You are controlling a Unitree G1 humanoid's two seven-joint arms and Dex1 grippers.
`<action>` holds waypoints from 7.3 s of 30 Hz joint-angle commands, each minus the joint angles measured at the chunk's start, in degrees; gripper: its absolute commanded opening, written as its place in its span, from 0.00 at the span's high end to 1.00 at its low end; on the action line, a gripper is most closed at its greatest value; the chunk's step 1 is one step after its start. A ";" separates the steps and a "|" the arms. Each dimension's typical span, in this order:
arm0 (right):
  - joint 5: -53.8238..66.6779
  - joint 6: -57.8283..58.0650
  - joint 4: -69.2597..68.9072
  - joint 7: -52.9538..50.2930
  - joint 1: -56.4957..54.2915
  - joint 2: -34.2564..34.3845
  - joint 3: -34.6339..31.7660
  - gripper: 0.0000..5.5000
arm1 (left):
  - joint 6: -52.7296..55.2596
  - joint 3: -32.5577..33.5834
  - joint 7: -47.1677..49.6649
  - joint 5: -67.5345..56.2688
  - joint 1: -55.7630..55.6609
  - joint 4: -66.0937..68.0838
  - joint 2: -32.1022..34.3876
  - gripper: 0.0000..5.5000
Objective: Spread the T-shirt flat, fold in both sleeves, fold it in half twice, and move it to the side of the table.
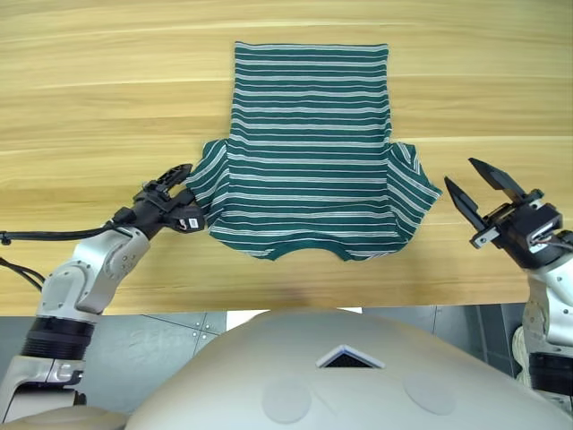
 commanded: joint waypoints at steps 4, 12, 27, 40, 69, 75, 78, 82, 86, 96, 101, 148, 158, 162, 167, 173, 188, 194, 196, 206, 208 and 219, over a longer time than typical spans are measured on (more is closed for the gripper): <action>-0.48 -1.07 0.07 1.75 0.66 -0.10 0.32 0.66 | 2.58 -1.31 -0.80 1.43 1.04 1.75 0.66 0.76; -0.27 -1.22 -0.32 2.75 1.00 -0.06 0.98 0.66 | 2.95 -3.07 -0.91 1.83 0.79 1.93 0.36 1.00; -1.16 -1.47 0.20 2.68 0.56 0.53 1.72 0.66 | 4.35 -2.15 8.13 1.38 0.75 -2.60 -5.55 1.00; -1.61 -1.55 1.09 3.06 -0.03 0.15 2.66 0.66 | 0.29 -5.11 14.80 3.44 -0.83 -7.53 -9.20 1.00; -3.04 -1.83 2.49 2.51 -0.16 -0.27 3.39 0.66 | -3.50 -15.64 9.90 -1.36 -7.94 1.80 -16.01 0.53; -20.80 -6.44 6.58 -5.88 0.16 -5.00 -7.62 0.66 | -5.57 -14.68 5.89 -4.21 -2.15 -2.40 -10.86 0.46; -26.26 -6.97 6.57 -9.30 0.24 -5.35 -8.69 0.66 | -5.96 -13.44 4.88 -5.83 0.20 -2.32 -8.76 0.46; -33.60 -6.93 8.03 -13.20 -1.54 -5.15 -5.94 0.66 | -6.31 -12.00 6.21 -6.02 -0.18 -3.18 -9.09 0.46; -45.48 -7.05 10.86 -17.34 -1.79 -7.23 -2.46 0.66 | -8.52 -8.95 8.89 -9.96 0.46 -10.33 -11.20 0.46; -57.36 -4.89 15.15 -25.21 -1.25 -10.95 5.52 0.66 | -10.57 -5.80 7.75 -17.44 2.21 -21.96 -14.78 0.46; -58.81 -3.41 16.70 -29.98 -5.15 -11.06 8.53 0.66 | -10.91 -4.83 7.30 -17.65 2.52 -21.88 -15.85 0.46; -33.39 0.29 6.85 -29.81 -10.38 -7.10 12.90 1.00 | -13.12 -5.24 6.30 -12.85 1.03 -15.62 -18.05 0.45; -35.29 1.67 0.86 -24.17 -11.25 -3.63 20.17 1.00 | -13.65 -7.00 6.33 -10.90 0.07 -13.43 -18.12 0.45; -36.66 1.86 0.46 -23.01 -12.28 -2.04 23.23 1.00 | -13.81 -7.35 6.47 -10.47 0.00 -12.95 -18.47 0.45; -39.12 1.52 2.36 -23.03 -13.97 -1.01 25.46 1.00 | -13.81 -7.59 6.60 -10.31 -0.12 -12.72 -18.84 0.45; -42.83 1.42 5.63 -24.51 -16.29 -0.56 26.09 0.81 | -13.74 -6.62 6.72 -10.55 0.19 -12.53 -18.15 0.45; -43.29 -3.10 14.09 -23.52 -11.02 -9.00 22.68 0.69 | -12.06 13.72 5.33 -15.12 8.17 -8.33 -6.46 0.45; -29.12 -4.91 6.93 -22.27 -12.81 -6.59 20.40 0.69 | -13.99 11.90 -0.89 -17.74 10.79 -5.77 -2.19 0.45; -20.32 -3.80 2.36 -21.33 -11.25 -7.47 16.40 0.69 | -15.36 9.32 -4.88 -19.39 11.86 -4.29 -0.32 0.45; -28.92 -7.24 10.91 -15.43 3.79 -17.75 5.06 0.69 | -19.00 -6.25 -20.18 -22.70 6.02 2.95 3.51 0.45; -30.58 -7.42 11.43 -15.02 4.51 -17.87 5.48 0.69 | -18.78 -7.54 -21.48 -22.42 6.10 3.15 4.71 0.45; -37.45 -11.51 12.69 -14.74 2.08 -16.47 12.89 0.69 | -19.04 -9.78 -22.51 -23.18 7.81 2.13 9.22 0.45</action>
